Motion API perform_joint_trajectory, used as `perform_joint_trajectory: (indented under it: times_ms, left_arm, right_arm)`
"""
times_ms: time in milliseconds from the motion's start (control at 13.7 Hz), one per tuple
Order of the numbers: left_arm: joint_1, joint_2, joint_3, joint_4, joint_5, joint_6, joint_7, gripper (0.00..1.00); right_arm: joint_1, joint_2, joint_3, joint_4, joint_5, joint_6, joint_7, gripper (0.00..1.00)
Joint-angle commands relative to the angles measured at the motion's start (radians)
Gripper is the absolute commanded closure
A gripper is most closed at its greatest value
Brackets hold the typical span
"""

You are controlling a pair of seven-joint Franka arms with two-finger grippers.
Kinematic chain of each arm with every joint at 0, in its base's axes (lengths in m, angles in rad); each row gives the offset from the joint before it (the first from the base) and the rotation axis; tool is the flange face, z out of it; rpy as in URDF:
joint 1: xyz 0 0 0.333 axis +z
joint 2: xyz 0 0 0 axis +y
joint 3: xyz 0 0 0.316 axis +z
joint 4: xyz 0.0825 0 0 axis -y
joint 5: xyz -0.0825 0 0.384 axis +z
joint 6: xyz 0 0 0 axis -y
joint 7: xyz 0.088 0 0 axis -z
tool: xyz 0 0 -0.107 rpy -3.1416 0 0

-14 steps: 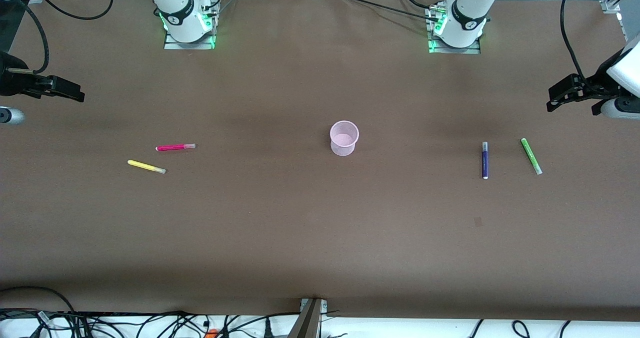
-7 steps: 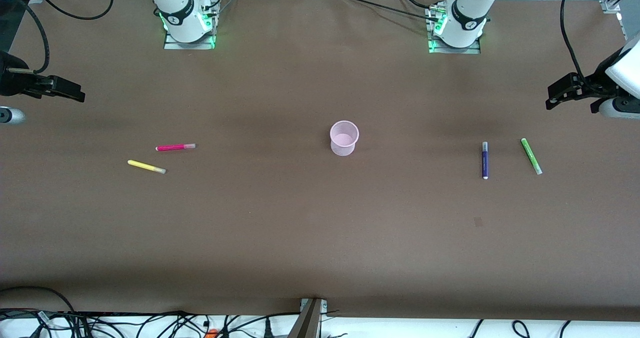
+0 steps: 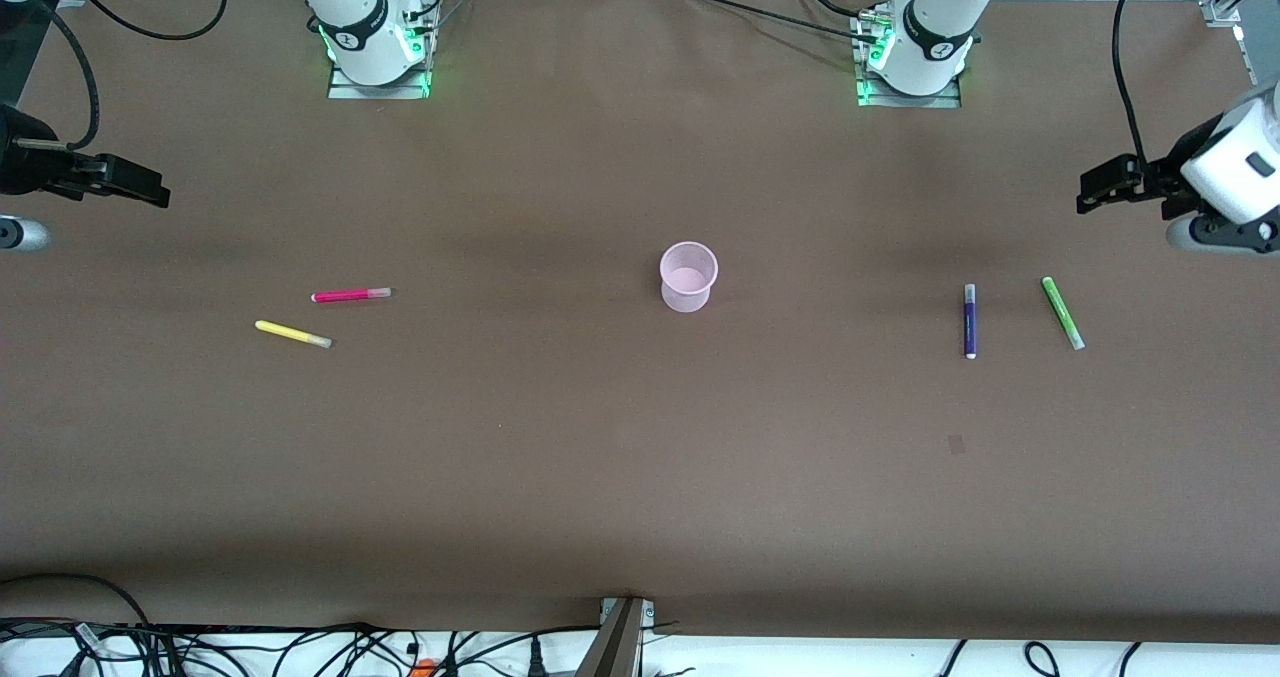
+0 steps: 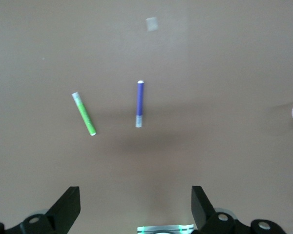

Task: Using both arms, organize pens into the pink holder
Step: 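Reach the left gripper to the blue marker while the right gripper reaches the pink, then grasp the blue marker with the left gripper while the right gripper grasps the pink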

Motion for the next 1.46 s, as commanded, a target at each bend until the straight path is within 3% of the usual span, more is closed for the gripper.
perform_joint_trajectory:
  times_ms: [0,146,439,585,878,1171,1390]
  left_arm:
    - [0.016,0.119,-0.004,0.027,0.076,0.057,0.007,0.00]
    - [0.014,0.183,-0.009,0.021,0.078,0.104,0.011,0.00]
    - [0.014,0.288,-0.015,-0.016,0.071,0.219,0.012,0.00]
    - [0.007,0.297,-0.016,-0.095,0.073,0.319,0.012,0.00]
    - [0.008,0.292,-0.033,-0.304,0.079,0.638,0.076,0.00]
    - [0.019,0.332,-0.033,-0.391,0.079,0.848,0.158,0.00]
    - [0.022,0.357,-0.032,-0.427,0.097,0.913,0.152,0.00]
  right_arm:
    - [-0.006,0.037,0.006,0.022,0.027,-0.008,-0.013,0.00]
    - [-0.006,0.064,0.006,-0.002,0.030,-0.016,-0.104,0.00]
    - [-0.009,0.052,-0.001,-0.151,0.031,0.081,-0.364,0.00]
    - [-0.009,0.032,0.000,-0.253,0.033,0.156,-0.495,0.00]
    - [-0.009,0.008,-0.001,-0.432,0.034,0.330,-0.824,0.00]
    - [-0.009,0.012,-0.001,-0.576,0.038,0.533,-1.149,0.00]
    - [-0.009,0.058,0.008,-0.633,0.039,0.663,-1.229,0.00]
